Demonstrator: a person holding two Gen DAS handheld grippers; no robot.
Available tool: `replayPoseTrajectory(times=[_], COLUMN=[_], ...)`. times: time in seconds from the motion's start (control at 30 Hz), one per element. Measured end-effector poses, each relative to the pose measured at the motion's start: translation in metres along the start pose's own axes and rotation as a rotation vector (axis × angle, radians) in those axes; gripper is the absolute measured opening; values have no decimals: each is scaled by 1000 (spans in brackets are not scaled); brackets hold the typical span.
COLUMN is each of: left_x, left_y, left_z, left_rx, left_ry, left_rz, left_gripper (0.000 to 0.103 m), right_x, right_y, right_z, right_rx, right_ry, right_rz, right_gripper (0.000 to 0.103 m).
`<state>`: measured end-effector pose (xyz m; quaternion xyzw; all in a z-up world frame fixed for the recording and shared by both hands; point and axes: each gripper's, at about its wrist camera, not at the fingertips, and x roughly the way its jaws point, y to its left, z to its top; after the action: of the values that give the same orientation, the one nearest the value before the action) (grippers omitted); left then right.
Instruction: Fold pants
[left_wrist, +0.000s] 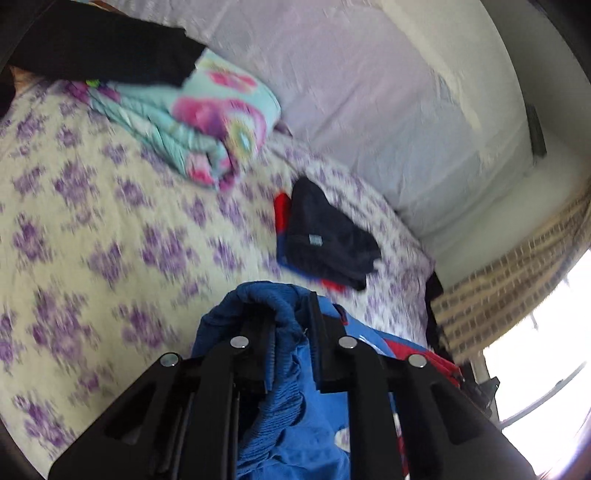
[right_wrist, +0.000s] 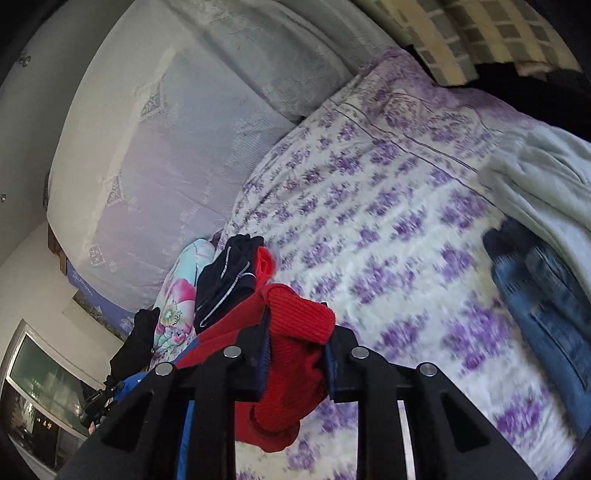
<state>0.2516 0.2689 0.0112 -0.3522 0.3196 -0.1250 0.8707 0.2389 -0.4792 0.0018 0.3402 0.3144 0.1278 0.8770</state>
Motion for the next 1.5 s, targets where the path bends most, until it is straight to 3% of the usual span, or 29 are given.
replayPoseTrajectory(times=[0.1, 0.17, 0.37, 0.4, 0.47, 0.5, 0.57, 0.63, 0.7, 0.83, 1.0, 1.13, 1.17, 1.23, 1.37, 1.5], left_x=[9, 26, 87, 98, 108, 110, 108, 97, 80, 39, 14, -7, -12, -26, -41, -44], left_y=[12, 30, 77, 87, 100, 106, 117, 124, 128, 132, 129, 122, 120, 118, 116, 101], left_z=[25, 38, 30, 28, 23, 20, 18, 19, 23, 21, -24, -58, -63, -75, -104, -127], left_rx=[-23, -64, -130, -159, -202, -220, -252, -271, -266, -224, -192, -197, -195, -193, -223, -195], left_ry=[-17, 13, 125, 147, 177, 192, 212, 214, 182, 143, 213, 207, 204, 191, 226, 251], left_rz=[50, 80, 163, 175, 176, 180, 147, 132, 180, 204, 173, 135, 132, 128, 112, 67], left_gripper=[13, 13, 15, 15, 19, 29, 30, 41, 61, 65, 65, 65, 65, 66, 70, 70], right_x=[44, 74, 176, 188, 203, 206, 200, 191, 172, 137, 144, 164, 167, 169, 146, 132], right_y=[20, 22, -16, -24, -38, -45, -53, -55, -60, -66, -58, -52, -49, -46, -42, -43], right_z=[29, 35, 23, 21, 16, 15, 15, 17, 24, 28, -7, -24, -26, -28, -24, -27], right_rx=[-24, -23, 16, 16, 28, 48, 86, 94, 122, 167, 158, 227, 229, 216, 172, 134], right_ry=[40, 75, 218, 232, 240, 243, 225, 219, 194, 169, 265, 277, 266, 238, 185, 214], right_rz=[-6, -29, -191, -234, -297, -288, -245, -242, -232, -161, -113, -13, -5, -38, -64, -78], right_gripper=[23, 23, 25, 28, 50, 50, 50, 56, 61, 62, 62, 56, 39, 15, 13, 13])
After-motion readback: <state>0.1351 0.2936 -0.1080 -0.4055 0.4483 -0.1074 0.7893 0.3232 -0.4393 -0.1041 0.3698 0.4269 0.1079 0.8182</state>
